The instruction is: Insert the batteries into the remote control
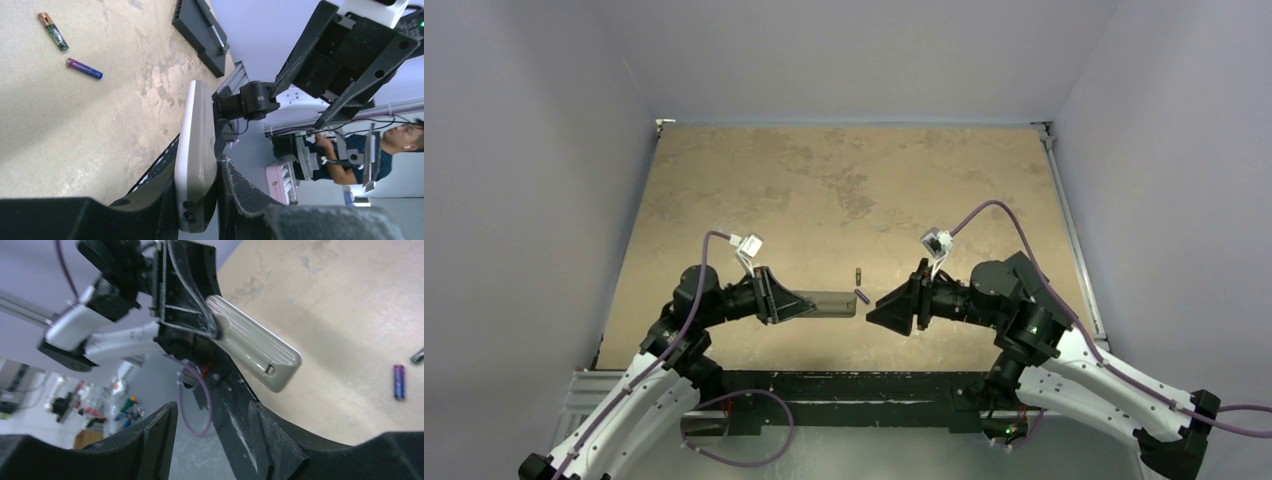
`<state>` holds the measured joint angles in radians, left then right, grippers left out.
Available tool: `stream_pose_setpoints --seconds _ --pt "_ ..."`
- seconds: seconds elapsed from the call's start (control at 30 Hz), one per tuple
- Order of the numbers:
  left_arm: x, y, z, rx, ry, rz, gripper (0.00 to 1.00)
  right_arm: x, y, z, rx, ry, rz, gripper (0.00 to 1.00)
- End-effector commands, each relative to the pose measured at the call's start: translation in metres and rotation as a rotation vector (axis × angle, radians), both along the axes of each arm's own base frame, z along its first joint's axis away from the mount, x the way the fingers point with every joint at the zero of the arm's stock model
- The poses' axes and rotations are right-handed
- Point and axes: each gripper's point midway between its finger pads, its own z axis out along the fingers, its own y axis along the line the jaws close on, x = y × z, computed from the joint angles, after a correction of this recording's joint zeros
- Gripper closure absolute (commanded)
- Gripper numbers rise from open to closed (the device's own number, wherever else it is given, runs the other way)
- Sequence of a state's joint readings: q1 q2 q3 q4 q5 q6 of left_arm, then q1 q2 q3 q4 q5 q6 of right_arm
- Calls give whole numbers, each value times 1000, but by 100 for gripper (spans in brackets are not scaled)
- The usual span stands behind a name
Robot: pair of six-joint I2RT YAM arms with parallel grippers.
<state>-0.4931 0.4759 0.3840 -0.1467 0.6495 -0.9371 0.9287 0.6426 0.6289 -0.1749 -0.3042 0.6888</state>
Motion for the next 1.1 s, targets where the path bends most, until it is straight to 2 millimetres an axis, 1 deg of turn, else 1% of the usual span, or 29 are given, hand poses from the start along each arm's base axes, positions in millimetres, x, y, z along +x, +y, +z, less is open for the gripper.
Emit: stream_pose_setpoints --seconds 0.0,0.03,0.1,0.3,0.4,0.5,0.67,0.83,1.07 --pt "5 -3 25 -120 -43 28 100 -8 5 30 172 20 20 38" --pt "5 -3 28 -133 -51 27 100 -9 6 35 201 19 31 38" --pt "6 -4 30 -144 -51 31 100 -12 8 37 231 30 44 38" --pt "3 -7 37 -197 -47 7 100 -15 13 40 295 65 67 38" --pt "1 -8 39 -228 -40 -6 100 -15 17 37 312 85 83 38" --pt "-2 -9 41 -258 -36 -22 100 -15 20 40 342 85 99 38" --pt "-6 -9 42 -269 -41 -42 100 -8 22 43 349 75 64 38" --pt "-9 -9 43 -278 -43 -57 100 -2 25 38 329 84 45 38" --pt "-11 -9 45 -282 -48 -65 100 7 26 36 304 79 4 38"
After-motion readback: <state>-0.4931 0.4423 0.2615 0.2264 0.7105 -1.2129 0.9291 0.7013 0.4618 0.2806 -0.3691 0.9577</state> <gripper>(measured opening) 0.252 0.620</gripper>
